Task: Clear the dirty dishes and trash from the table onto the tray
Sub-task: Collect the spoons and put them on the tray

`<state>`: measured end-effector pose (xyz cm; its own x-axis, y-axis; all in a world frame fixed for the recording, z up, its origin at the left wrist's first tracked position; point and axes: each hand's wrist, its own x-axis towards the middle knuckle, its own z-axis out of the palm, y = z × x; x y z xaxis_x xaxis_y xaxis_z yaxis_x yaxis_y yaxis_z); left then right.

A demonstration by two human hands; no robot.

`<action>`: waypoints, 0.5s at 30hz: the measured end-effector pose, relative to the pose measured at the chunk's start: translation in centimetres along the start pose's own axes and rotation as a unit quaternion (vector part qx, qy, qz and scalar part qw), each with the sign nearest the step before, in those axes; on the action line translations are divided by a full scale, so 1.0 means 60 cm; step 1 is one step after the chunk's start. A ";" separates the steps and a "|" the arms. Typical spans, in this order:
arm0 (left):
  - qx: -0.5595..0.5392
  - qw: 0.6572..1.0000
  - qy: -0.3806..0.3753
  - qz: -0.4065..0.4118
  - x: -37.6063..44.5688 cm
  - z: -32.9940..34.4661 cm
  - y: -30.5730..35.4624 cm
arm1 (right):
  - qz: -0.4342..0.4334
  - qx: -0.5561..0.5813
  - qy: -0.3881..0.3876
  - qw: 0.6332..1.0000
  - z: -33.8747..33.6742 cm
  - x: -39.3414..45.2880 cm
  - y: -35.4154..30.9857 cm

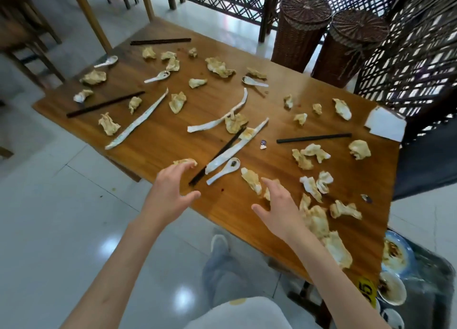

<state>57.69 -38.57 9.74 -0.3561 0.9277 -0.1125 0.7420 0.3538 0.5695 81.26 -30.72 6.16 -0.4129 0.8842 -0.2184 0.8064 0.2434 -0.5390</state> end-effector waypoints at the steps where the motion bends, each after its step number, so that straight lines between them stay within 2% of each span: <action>1: 0.002 1.000 0.001 0.000 0.025 -0.004 -0.010 | -0.002 0.001 -0.006 1.000 0.004 0.025 -0.007; 9: 0.004 1.000 -0.001 -0.005 0.193 -0.040 -0.086 | 0.025 -0.028 -0.027 0.999 0.020 0.195 -0.068; 15: -0.009 0.999 -0.028 0.026 0.270 -0.054 -0.123 | 0.065 -0.036 0.018 0.997 0.051 0.249 -0.109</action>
<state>44.56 -26.53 6.36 -0.2845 0.9502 -0.1275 0.7486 0.3033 0.5896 68.51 -20.31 3.95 -0.2878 0.9237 -0.2530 0.8814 0.1521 -0.4472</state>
